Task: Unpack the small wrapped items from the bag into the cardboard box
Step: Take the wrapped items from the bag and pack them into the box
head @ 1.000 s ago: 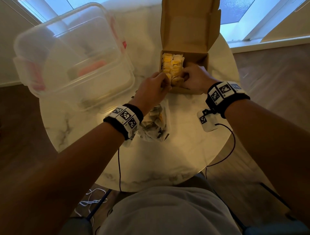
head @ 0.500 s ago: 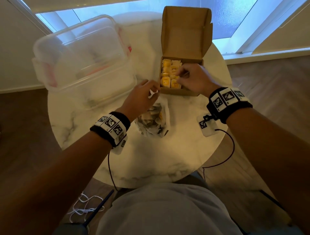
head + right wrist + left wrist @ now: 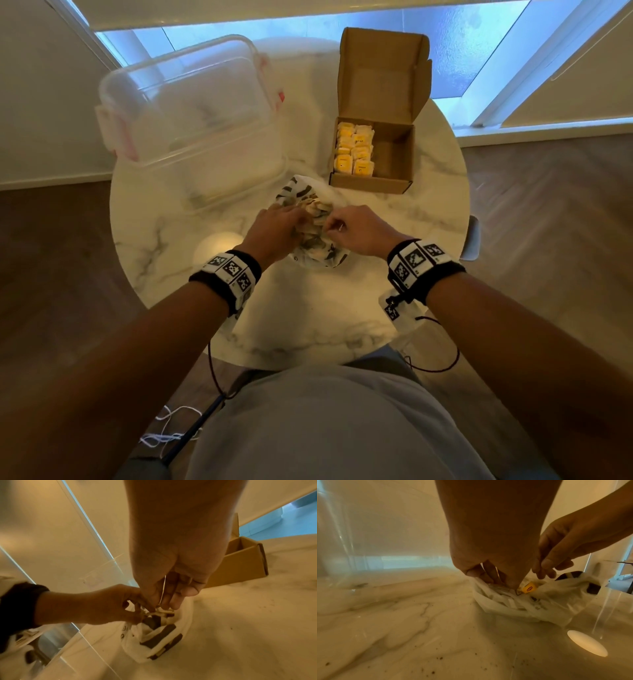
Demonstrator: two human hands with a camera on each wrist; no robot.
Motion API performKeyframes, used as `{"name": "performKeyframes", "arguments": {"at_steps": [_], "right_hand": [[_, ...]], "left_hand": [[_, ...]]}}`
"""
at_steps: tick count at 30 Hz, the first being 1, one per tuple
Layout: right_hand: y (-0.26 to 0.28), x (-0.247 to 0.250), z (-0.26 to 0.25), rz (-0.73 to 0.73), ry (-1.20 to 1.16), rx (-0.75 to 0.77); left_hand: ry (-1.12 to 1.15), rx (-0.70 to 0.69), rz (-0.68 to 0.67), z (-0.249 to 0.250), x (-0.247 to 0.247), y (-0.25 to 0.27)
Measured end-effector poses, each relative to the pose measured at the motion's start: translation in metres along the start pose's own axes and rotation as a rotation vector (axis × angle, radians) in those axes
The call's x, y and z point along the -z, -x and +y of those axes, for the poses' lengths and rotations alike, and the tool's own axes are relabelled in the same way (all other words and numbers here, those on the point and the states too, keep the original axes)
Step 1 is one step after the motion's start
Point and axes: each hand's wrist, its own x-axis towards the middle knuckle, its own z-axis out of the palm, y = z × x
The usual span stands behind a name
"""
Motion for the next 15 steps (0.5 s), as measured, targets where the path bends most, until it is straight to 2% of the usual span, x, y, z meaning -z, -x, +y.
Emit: {"name": "performKeyframes", "arguments": {"at_steps": [3, 7, 11, 15], "right_hand": [[0.006, -0.01, 0.001, -0.015, -0.012, -0.043], [0.006, -0.013, 0.001, 0.01, -0.036, -0.104], [0.002, -0.011, -0.004, 0.1, -0.054, -0.098], [-0.004, -0.009, -0.008, 0.116, -0.031, -0.041]], "left_hand": [[0.033, 0.019, 0.04, 0.0, 0.004, -0.003], [0.264, -0.003, 0.108, 0.001, 0.017, 0.001], [0.495, 0.001, 0.053, 0.001, 0.031, 0.01], [0.516, -0.034, 0.03, 0.0, 0.038, 0.016]]}}
